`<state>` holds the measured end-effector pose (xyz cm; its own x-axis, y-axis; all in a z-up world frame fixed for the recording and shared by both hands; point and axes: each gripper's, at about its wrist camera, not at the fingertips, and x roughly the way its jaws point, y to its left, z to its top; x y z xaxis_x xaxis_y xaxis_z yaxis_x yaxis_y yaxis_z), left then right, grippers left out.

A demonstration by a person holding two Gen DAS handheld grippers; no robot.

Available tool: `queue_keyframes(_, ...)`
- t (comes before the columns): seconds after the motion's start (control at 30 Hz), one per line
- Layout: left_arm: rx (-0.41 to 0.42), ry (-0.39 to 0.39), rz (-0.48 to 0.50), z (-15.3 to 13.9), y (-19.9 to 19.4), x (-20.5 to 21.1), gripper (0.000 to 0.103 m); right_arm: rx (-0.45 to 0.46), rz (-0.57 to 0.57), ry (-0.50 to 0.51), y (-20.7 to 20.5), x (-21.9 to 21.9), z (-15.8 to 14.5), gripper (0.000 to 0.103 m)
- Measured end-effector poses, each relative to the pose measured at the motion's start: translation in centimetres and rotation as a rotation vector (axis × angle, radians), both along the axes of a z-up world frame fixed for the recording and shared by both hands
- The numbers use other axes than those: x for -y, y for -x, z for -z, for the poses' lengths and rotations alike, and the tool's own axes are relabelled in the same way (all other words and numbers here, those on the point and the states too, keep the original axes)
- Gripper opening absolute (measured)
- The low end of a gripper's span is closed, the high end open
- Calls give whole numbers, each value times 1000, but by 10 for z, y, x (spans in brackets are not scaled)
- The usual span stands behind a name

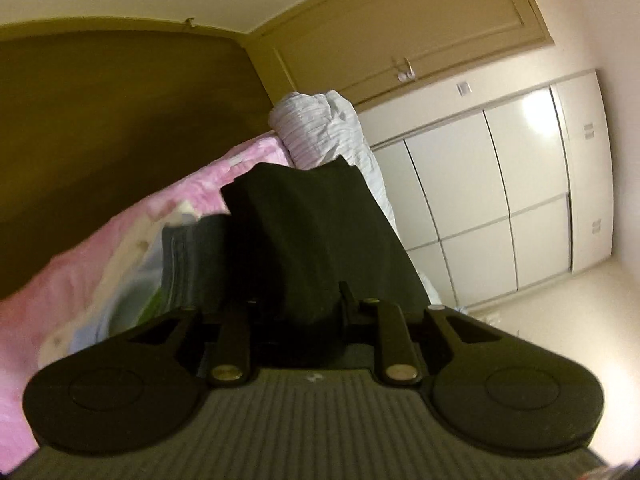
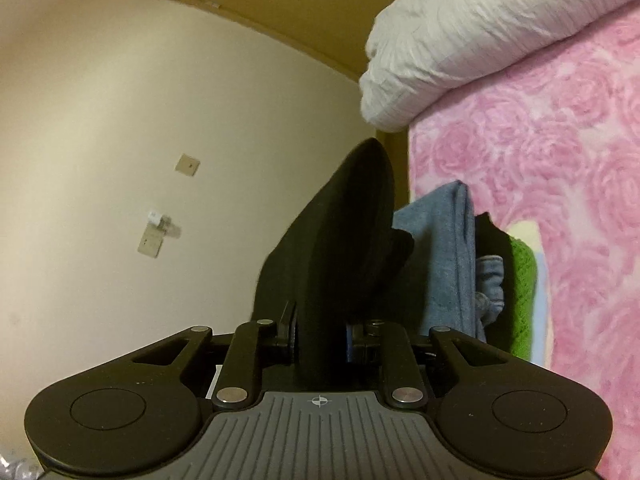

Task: Fold clothes
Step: 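Carry the black bundle with both grippers toward the stack of folded clothes, then lower the black bundle onto the blue jeans atop the stack and open both grippers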

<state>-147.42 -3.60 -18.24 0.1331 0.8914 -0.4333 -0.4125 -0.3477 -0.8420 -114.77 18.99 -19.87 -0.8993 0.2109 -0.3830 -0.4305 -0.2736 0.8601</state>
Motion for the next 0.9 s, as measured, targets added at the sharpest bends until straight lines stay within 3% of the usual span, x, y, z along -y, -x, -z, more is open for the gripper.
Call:
queue_keyframes(0.13,-12,22,41,2,1,-12,20,19,67,55,-7,10,19,21)
queue_keyframes(0.27,15,52,4,-8,-3,-5,22,102,52,8,-4,6,-5,24)
queue_keyframes(0.4,-52,107,-67,-32,-10,33,23,223,88,-86,-18,11,-36,25)
queue_keyframes(0.53,-161,168,-112,-62,-24,65,22,414,156,-242,-41,42,-75,25)
queue_keyframes(0.63,-291,173,-73,-92,-44,69,22,478,61,-344,-42,82,-92,25)
queue_keyframes(0.73,-442,160,10,-109,-68,48,22,506,-95,-492,-27,128,-106,24)
queue_keyframes(0.8,-501,165,35,-103,-78,30,22,540,-156,-569,-8,144,-99,24)
queue_keyframes(0.87,-532,230,65,-83,-84,11,22,580,-195,-637,9,155,-87,24)
queue_keyframes(0.9,-554,293,79,-70,-87,4,16,633,-217,-640,19,154,-73,24)
